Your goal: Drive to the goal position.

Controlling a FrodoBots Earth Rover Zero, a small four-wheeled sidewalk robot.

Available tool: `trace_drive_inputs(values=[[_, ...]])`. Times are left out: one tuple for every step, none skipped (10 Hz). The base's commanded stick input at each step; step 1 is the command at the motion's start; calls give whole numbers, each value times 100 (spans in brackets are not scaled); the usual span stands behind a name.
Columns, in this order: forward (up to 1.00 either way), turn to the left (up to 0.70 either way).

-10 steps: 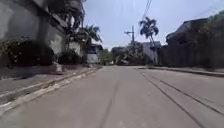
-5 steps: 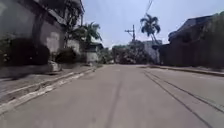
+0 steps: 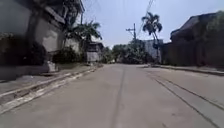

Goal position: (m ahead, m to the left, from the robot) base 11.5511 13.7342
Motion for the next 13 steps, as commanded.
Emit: trace_drive_inputs(values=[[85, 0], [85, 0], [85, 0], [85, 0], [85, 0], [85, 0], [85, 0], [85, 0], [85, 0], [85, 0], [85, 0], [85, 0], [85, 0]])
